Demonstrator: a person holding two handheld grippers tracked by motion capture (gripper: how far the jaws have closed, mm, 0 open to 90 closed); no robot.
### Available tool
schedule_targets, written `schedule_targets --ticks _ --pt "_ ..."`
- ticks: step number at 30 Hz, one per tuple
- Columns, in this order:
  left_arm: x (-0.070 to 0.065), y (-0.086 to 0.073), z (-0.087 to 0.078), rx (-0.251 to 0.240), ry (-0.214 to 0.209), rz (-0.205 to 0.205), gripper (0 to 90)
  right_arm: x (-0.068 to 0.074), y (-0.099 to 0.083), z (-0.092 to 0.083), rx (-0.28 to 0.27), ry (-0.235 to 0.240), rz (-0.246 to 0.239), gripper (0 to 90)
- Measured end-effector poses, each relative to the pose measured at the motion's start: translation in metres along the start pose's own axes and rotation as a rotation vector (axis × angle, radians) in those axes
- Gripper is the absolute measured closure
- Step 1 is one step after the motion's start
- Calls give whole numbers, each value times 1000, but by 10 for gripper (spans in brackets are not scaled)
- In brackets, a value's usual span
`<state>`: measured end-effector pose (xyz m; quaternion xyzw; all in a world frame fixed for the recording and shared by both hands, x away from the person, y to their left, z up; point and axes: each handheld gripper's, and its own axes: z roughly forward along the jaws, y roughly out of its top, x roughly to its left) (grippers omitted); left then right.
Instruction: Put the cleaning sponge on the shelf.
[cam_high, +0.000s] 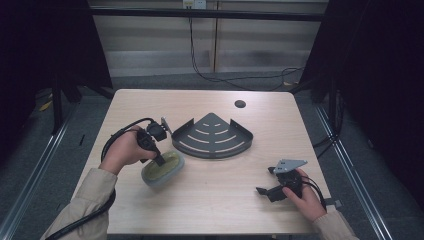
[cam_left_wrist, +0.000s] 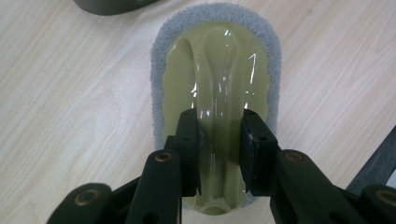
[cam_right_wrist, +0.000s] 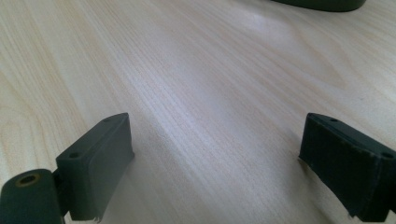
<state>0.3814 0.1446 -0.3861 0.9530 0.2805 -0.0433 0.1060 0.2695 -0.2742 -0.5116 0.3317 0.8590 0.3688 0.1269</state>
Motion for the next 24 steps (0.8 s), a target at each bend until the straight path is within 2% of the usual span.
schedule_targets --ticks 18,24 --pt "8 19 -14 -65 18 -43 713 0 0 0 -1 0 -1 89" --pt "9 27 -17 -56 21 -48 713 0 0 0 0 0 0 89"
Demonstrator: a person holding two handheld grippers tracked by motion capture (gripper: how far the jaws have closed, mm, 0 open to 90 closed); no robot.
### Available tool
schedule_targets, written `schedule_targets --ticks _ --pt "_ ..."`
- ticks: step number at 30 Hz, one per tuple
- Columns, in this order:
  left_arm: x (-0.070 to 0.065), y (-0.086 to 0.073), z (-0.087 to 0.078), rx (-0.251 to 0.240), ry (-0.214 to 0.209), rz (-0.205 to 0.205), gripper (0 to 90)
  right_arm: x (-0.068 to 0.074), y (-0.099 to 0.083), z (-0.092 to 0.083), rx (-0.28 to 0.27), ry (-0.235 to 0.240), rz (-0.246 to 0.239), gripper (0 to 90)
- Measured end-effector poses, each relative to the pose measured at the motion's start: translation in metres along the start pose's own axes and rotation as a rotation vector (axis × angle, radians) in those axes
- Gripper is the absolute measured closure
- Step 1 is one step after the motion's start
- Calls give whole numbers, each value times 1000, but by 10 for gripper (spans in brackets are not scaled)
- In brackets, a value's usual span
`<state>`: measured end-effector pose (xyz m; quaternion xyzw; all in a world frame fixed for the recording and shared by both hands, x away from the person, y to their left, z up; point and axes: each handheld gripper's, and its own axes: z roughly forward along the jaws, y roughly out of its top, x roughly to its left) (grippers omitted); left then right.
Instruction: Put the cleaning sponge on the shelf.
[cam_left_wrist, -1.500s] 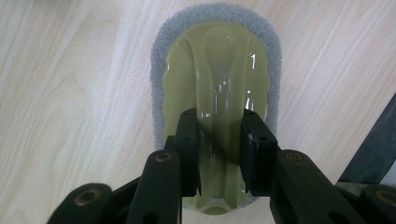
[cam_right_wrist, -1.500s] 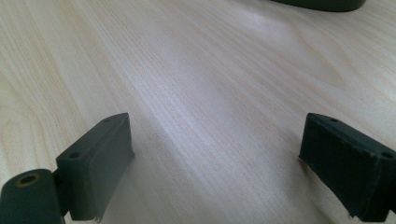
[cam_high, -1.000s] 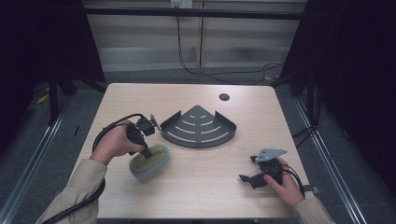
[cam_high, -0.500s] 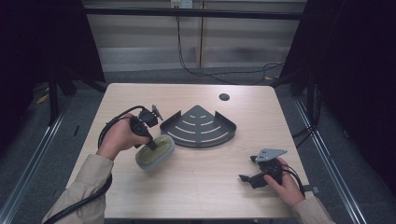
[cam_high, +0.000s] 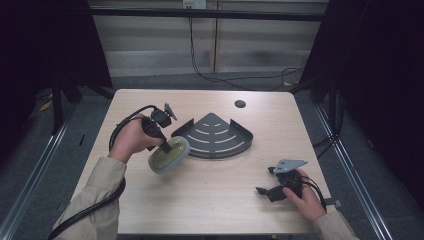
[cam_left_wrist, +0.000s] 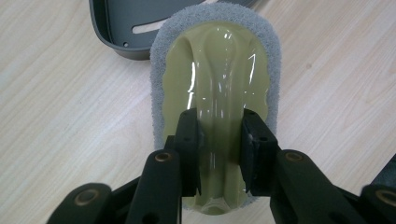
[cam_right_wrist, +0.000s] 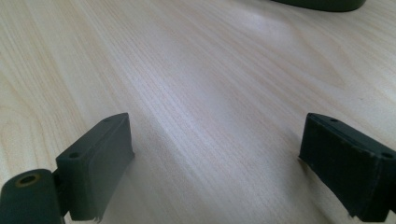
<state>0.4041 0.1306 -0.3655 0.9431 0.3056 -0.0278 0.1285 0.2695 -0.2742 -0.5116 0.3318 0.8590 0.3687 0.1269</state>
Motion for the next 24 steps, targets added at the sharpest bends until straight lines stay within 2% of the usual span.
schedule_targets --ticks 18,24 --pt "7 22 -5 32 4 -4 713 0 0 0 0 0 0 89" --pt "8 35 -5 43 8 -5 713 0 0 0 0 0 0 89"
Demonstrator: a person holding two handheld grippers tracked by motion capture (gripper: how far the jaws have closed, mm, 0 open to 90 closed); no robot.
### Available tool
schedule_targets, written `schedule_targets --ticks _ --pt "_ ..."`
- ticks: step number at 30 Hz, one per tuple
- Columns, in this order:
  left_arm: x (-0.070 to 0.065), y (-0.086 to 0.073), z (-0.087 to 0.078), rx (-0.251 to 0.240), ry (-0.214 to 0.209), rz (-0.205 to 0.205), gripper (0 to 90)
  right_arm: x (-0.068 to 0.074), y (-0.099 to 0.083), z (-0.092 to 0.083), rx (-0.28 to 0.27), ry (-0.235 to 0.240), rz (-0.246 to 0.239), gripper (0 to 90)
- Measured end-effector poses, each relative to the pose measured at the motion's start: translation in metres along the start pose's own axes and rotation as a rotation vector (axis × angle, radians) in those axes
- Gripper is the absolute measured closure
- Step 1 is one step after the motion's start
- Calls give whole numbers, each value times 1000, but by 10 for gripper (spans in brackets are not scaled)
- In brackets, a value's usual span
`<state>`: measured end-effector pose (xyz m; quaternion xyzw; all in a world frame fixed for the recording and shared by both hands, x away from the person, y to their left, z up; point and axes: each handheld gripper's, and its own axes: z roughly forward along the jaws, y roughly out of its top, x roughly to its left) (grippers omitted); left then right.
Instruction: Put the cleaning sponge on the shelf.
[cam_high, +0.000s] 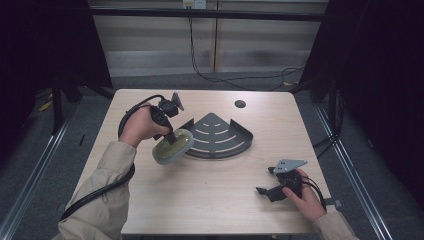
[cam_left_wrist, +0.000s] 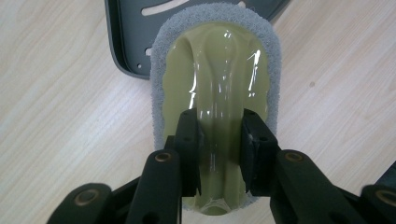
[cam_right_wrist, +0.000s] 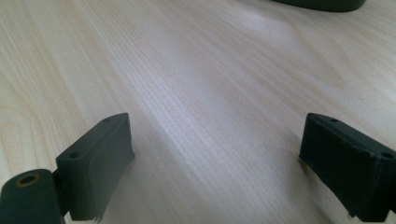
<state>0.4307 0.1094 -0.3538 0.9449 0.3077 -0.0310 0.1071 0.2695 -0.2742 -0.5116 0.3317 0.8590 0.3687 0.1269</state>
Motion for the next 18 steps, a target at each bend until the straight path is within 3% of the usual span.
schedule_targets --ticks 18 --pt "6 36 3 -6 5 8 713 0 0 0 1 0 0 89"
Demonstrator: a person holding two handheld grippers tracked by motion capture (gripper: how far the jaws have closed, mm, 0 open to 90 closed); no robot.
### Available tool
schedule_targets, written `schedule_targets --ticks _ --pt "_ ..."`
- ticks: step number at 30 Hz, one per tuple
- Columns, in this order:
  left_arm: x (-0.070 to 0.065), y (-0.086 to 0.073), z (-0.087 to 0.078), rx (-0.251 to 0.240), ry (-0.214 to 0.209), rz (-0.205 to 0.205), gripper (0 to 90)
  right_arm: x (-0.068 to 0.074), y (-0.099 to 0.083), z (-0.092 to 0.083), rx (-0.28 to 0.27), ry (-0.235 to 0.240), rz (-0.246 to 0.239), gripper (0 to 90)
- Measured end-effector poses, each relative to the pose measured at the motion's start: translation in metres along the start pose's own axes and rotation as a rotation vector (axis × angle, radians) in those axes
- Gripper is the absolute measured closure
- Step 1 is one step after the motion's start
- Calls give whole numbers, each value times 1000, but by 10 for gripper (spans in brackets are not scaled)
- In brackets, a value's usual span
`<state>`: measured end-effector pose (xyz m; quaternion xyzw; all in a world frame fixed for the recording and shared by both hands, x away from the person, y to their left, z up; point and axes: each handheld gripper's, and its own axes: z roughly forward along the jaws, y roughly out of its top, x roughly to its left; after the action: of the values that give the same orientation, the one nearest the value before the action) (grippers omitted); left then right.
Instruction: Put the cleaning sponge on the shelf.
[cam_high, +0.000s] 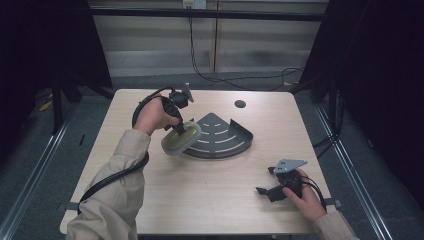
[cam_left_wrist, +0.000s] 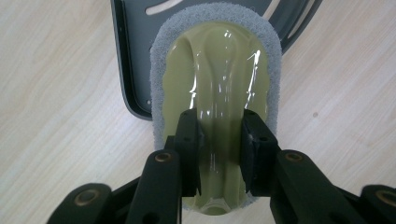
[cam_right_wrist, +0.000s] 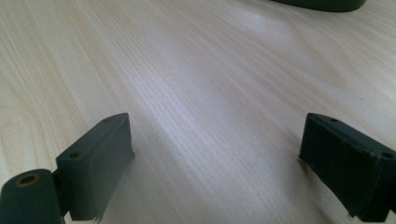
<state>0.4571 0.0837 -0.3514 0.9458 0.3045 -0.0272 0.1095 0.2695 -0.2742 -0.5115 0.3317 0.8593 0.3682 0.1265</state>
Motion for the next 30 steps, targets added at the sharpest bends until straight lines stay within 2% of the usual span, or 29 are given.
schedule_targets --ticks 5,8,14,23,30 --pt "1 11 1 5 4 9 713 0 0 0 0 0 -1 89" --pt "3 17 3 -4 -2 -12 713 0 0 0 0 0 0 89" --pt "8 21 5 -8 -7 -15 713 0 0 0 0 0 -1 89" --pt "13 32 5 -35 7 -22 712 0 0 0 0 0 -2 89" --pt "16 39 7 -32 10 -17 712 0 0 0 0 1 -1 89"
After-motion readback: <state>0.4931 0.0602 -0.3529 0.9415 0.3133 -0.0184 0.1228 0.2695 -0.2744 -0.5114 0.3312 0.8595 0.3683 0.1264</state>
